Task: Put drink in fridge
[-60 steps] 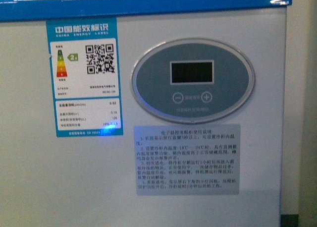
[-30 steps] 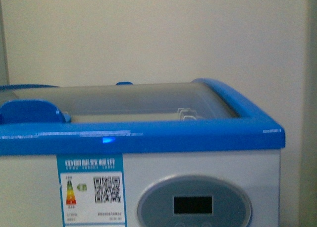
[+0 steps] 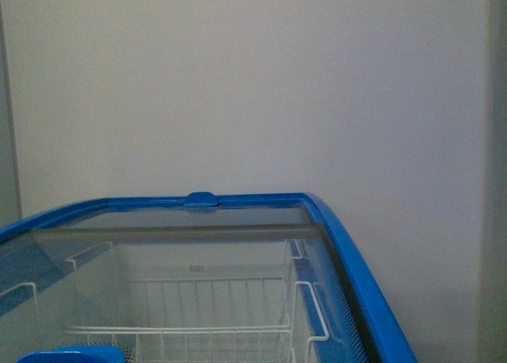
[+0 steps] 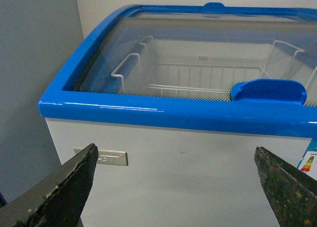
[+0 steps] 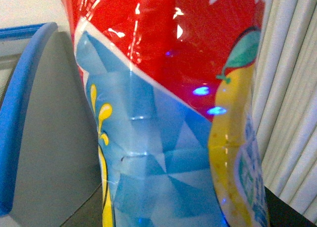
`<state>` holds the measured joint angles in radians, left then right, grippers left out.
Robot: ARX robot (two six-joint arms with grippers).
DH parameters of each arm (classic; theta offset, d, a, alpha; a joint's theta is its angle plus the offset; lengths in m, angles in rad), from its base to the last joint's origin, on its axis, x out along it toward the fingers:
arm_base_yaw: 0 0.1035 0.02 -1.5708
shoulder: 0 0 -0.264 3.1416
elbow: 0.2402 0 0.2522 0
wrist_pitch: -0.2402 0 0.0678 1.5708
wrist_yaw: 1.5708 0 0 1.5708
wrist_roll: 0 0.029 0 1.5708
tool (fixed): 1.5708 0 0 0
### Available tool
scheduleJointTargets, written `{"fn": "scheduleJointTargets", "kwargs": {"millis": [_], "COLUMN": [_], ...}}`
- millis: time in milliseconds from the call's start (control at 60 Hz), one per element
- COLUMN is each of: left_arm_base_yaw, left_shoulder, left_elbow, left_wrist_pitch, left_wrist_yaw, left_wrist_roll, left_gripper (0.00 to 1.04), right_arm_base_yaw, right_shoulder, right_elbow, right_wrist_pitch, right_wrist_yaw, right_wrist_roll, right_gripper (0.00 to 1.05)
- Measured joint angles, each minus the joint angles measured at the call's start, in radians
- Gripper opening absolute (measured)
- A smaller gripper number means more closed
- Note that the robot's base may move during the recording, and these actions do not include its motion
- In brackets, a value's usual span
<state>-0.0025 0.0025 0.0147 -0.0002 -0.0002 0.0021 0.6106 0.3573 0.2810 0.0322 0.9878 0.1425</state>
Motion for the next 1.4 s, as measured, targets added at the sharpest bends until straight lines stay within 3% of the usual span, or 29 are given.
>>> {"fn": "scheduleJointTargets", "kwargs": {"millis": [83,133,200,300,383,483,517,583,683,767,1400], "left_arm_base_yaw": [0.0,0.066,0.161,0.176,0.143,0.098,0.093,0.074,0.054,0.033,0.019], "left_shoulder": [0.0,0.059,0.225,0.513,0.702,0.845,0.862,0.93,1.03,1.104,1.426], "left_elbow": [0.0,0.027,0.054,0.127,0.207,0.278,0.286,0.333,0.411,0.474,0.759], "left_wrist_pitch": [0.0,-0.055,0.01,0.222,0.341,0.374,0.372,0.316,0.234,0.219,0.235], "left_wrist_yaw": [0.002,0.204,0.427,0.558,0.568,0.625,0.638,0.683,0.679,0.657,0.644], "left_wrist_roll": [-0.001,-0.085,-0.206,-0.211,-0.054,0.246,0.305,0.59,0.958,1.146,1.262], "left_gripper": [0.97,0.97,0.97,0.97,0.97,0.97,0.97,0.97,0.97,0.97,0.97], "right_arm_base_yaw": [0.0,0.0,0.0,0.001,0.001,0.001,0.001,0.001,0.001,0.001,0.001], "right_shoulder": [0.0,0.0,0.0,0.0,0.0,0.0,0.0,0.0,0.0,0.0,0.0], "right_elbow": [0.0,0.0,0.0,0.0,0.0,0.0,0.0,0.0,0.0,0.0,0.0], "right_wrist_pitch": [0.0,0.0,0.0,0.0,0.0,0.0,0.0,0.0,0.0,0.0,0.0], "right_wrist_yaw": [0.0,0.001,-0.004,0.003,0.0,0.0,0.0,0.0,0.0,0.0,0.0], "right_wrist_roll": [0.0,0.0,0.0,0.0,0.0,0.0,0.0,0.0,0.0,0.0,0.0], "right_gripper": [0.42,0.42,0.42,0.42,0.42,0.42,0.42,0.42,0.42,0.42,0.42]}}
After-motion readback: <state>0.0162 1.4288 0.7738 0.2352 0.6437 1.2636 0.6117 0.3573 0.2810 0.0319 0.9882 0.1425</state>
